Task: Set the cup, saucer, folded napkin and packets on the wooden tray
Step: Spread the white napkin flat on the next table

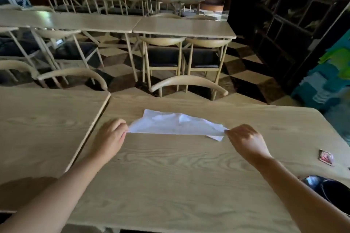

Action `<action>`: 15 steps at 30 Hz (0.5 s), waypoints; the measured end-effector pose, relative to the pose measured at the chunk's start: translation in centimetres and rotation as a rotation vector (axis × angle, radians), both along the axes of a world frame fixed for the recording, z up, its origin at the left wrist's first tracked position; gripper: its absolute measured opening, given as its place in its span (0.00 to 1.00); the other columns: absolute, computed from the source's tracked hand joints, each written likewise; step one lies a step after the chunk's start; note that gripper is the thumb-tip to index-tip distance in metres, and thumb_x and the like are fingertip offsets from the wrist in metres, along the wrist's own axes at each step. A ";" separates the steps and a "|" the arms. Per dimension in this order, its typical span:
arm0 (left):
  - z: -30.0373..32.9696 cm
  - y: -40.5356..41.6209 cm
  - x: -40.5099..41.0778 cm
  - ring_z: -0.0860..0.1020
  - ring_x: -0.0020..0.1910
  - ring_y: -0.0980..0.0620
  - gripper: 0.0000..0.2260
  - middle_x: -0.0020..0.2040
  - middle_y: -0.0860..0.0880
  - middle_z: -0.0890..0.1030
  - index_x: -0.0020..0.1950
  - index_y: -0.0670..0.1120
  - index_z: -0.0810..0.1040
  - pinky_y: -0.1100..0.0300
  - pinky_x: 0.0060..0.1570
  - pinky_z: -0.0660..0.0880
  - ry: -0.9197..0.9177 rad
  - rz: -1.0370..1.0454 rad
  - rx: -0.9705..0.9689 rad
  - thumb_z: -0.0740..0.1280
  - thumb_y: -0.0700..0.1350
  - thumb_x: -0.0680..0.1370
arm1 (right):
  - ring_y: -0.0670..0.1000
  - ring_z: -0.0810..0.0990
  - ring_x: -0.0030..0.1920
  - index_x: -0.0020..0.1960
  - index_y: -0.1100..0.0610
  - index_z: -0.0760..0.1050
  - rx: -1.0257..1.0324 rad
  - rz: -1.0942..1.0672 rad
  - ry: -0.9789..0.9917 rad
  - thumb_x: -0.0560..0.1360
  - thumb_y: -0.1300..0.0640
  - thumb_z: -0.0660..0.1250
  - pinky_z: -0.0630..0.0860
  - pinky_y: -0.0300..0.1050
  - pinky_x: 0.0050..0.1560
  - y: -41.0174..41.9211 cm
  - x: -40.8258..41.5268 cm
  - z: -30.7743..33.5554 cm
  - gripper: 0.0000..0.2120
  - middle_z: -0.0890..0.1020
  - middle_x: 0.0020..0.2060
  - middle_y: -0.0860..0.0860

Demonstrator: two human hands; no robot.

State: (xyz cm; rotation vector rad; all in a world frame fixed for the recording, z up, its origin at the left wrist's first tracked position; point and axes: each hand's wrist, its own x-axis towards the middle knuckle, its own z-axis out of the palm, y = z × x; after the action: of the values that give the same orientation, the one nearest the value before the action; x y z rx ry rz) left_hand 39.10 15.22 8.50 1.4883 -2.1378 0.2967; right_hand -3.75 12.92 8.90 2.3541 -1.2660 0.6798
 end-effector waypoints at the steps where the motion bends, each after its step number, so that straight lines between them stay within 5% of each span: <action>1: -2.9 1.1 0.2 0.76 0.37 0.42 0.05 0.40 0.44 0.77 0.38 0.43 0.72 0.54 0.42 0.68 -0.031 -0.009 0.055 0.58 0.39 0.72 | 0.58 0.78 0.29 0.38 0.57 0.81 0.065 0.006 0.003 0.59 0.69 0.73 0.77 0.44 0.32 1.4 -0.2 -2.8 0.11 0.80 0.28 0.53; 4: -10.4 4.4 0.2 0.78 0.36 0.42 0.05 0.38 0.46 0.77 0.38 0.45 0.71 0.55 0.41 0.68 -0.085 -0.049 0.234 0.57 0.39 0.72 | 0.57 0.80 0.30 0.41 0.56 0.82 0.260 0.000 -0.010 0.58 0.68 0.71 0.78 0.43 0.35 5.5 -0.4 -9.9 0.13 0.84 0.33 0.52; 7: -15.4 7.7 0.0 0.79 0.39 0.46 0.06 0.42 0.47 0.79 0.40 0.45 0.72 0.56 0.43 0.71 -0.060 -0.079 0.350 0.56 0.39 0.71 | 0.55 0.83 0.36 0.42 0.56 0.83 0.387 -0.052 -0.068 0.64 0.62 0.58 0.79 0.43 0.36 9.5 -0.1 -14.8 0.16 0.85 0.39 0.51; 15: -17.9 13.7 -0.4 0.79 0.48 0.49 0.09 0.55 0.45 0.79 0.39 0.42 0.73 0.58 0.51 0.71 -0.007 -0.091 0.383 0.56 0.40 0.76 | 0.47 0.74 0.59 0.53 0.60 0.81 0.463 -0.130 -0.174 0.69 0.66 0.54 0.69 0.40 0.58 16.8 -1.0 -18.5 0.20 0.82 0.55 0.51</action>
State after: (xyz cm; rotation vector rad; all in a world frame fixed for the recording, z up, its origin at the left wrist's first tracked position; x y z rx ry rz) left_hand 38.72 28.96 -9.44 1.5824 -2.3537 -0.1511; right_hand -4.70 29.69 -9.63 2.5785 -1.7998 0.6108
